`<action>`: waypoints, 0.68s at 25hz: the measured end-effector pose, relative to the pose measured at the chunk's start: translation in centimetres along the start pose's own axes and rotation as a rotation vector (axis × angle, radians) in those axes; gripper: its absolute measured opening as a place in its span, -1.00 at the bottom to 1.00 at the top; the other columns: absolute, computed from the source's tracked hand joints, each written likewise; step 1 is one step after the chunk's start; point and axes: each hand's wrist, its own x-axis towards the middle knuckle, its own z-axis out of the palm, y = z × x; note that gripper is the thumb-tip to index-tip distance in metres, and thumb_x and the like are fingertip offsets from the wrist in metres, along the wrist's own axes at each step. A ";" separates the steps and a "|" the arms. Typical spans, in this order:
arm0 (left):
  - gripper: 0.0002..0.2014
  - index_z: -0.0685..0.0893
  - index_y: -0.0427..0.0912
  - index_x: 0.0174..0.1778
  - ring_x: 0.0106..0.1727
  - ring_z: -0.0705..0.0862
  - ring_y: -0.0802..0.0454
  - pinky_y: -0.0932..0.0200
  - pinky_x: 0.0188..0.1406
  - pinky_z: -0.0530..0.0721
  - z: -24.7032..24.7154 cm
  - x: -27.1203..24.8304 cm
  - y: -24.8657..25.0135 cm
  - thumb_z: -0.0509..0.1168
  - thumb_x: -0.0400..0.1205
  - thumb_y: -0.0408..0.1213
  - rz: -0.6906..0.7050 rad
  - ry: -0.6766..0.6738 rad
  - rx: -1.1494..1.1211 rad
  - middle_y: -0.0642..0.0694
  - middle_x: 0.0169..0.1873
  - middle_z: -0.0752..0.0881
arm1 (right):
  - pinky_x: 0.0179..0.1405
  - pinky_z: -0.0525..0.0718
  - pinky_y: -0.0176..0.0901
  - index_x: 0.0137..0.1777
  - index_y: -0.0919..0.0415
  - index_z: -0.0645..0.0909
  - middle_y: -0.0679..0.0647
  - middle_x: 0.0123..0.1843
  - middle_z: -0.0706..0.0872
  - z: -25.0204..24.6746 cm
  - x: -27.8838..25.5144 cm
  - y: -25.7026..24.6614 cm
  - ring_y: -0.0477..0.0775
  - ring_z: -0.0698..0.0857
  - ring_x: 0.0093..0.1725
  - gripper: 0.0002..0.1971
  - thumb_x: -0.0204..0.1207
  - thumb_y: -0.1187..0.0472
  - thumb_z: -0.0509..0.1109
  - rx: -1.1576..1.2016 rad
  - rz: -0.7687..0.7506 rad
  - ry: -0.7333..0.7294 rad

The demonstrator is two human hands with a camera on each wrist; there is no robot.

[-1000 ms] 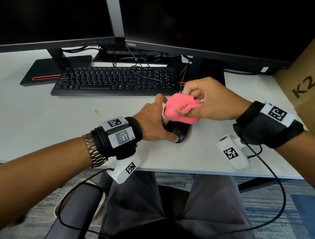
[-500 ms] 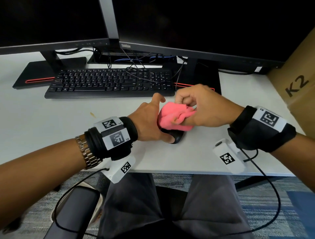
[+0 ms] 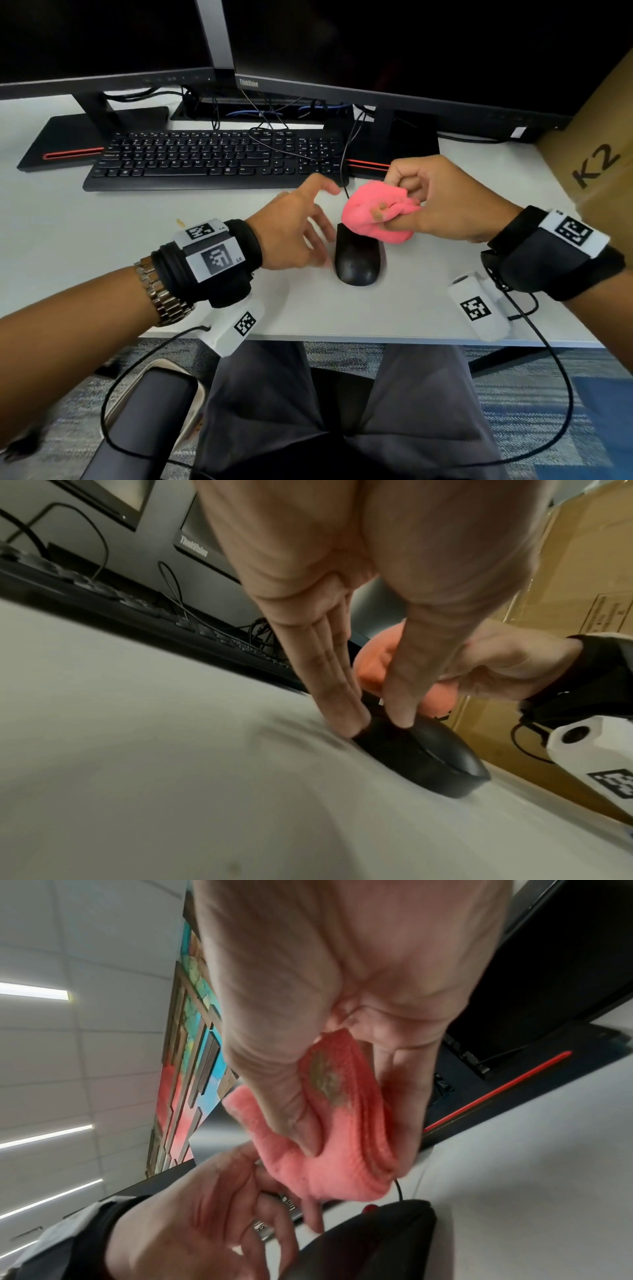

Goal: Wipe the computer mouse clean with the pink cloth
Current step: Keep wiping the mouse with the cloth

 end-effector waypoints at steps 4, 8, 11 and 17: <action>-0.04 0.18 0.03 0.57 -0.14 0.82 0.07 0.19 -0.26 0.81 -0.6 0.4 0.6 0.54 0.37 -0.57 0.113 -0.034 0.055 0.11 0.13 0.75 | -0.22 0.51 -0.54 -0.18 0.32 0.58 0.01 -0.30 0.62 0.3 -1.9 -1.0 -0.14 0.54 -0.32 -0.75 0.37 0.43 0.65 -0.087 -0.182 -0.103; 0.01 0.09 0.03 0.64 -0.11 0.78 0.18 0.13 -0.20 0.83 -0.2 0.4 0.4 0.51 0.38 -0.56 0.123 -0.099 0.142 0.07 0.20 0.77 | -0.40 0.58 -0.22 -0.18 0.33 0.63 0.12 -0.31 0.62 1.4 -3.1 -0.6 0.12 0.52 -0.34 -0.79 0.33 0.47 0.64 -0.175 -0.264 -0.126; 0.01 0.09 0.03 0.64 -0.06 0.78 0.18 0.15 -0.18 0.83 -0.1 0.3 0.3 0.51 0.38 -0.55 0.134 -0.102 0.164 0.11 0.26 0.75 | -0.39 0.66 0.14 -0.16 0.29 0.69 0.13 -0.32 0.67 1.4 -3.7 -0.3 0.24 0.55 -0.38 -0.84 0.33 0.48 0.56 -0.233 -0.338 -0.158; 0.02 0.09 -0.01 0.64 -0.04 0.81 0.13 0.12 -0.14 0.83 0.0 0.3 0.3 0.51 0.37 -0.57 0.132 -0.112 0.161 0.12 0.27 0.75 | -0.29 0.61 0.08 -0.16 0.22 0.70 0.08 -0.30 0.70 2.0 -4.6 -0.4 0.17 0.62 -0.33 -0.83 0.32 0.43 0.57 -0.340 -0.390 -0.323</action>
